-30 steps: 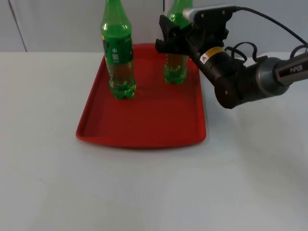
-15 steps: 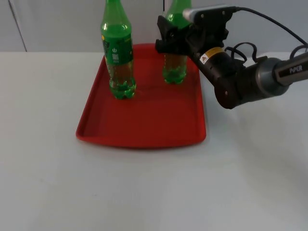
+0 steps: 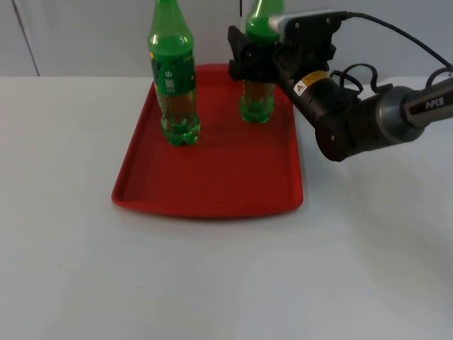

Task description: Place the bottle upright on the tray.

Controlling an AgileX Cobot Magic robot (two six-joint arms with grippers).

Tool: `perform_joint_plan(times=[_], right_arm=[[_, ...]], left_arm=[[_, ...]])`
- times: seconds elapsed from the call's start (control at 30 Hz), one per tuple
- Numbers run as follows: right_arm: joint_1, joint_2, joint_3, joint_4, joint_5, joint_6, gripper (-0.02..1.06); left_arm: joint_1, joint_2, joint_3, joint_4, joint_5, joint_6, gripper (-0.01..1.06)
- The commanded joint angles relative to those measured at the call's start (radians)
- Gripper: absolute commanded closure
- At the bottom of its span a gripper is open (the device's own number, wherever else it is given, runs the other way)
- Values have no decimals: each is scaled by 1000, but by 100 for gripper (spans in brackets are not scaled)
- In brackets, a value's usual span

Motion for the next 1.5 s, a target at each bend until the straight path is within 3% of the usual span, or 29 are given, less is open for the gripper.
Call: perform_joint_plan(times=[0.0, 0.27, 0.37, 0.47, 0.73, 0.83, 0.97, 1.17, 1.23, 1.33, 1.47], right_arm=[[-5, -4, -4, -2, -7, -3, 26], [-5, -4, -4, -4, -5, -3, 26], [-5, -4, -4, -4, -5, -3, 16], [-5, -4, -4, -4, -5, -3, 0], [-5, -4, -4, -6, 3, -3, -1], [-5, -4, -4, -12, 44, -3, -1], [-5, -26, -4, -12, 202, -3, -1], [-1, -45, -4, -12, 248, -3, -1], [12, -66, -4, -12, 335, -6, -1], [20, -89, 12, -12, 381, -22, -1], [23, -168, 108, 38, 424, -40, -1]], left_arm=[[1, -3, 4, 2, -11, -1, 0], [1, -3, 4, 2, -11, -1, 0], [1, -3, 4, 2, -11, -1, 0], [1, -3, 4, 2, -11, -1, 0], [1, -3, 4, 2, -11, -1, 0], [1, -3, 4, 2, -11, -1, 0], [1, -3, 4, 2, -11, -1, 0], [1, -3, 4, 2, -11, -1, 0], [1, -3, 4, 2, -11, -1, 0], [1, -3, 4, 2, -11, -1, 0], [1, -3, 4, 2, -11, -1, 0]])
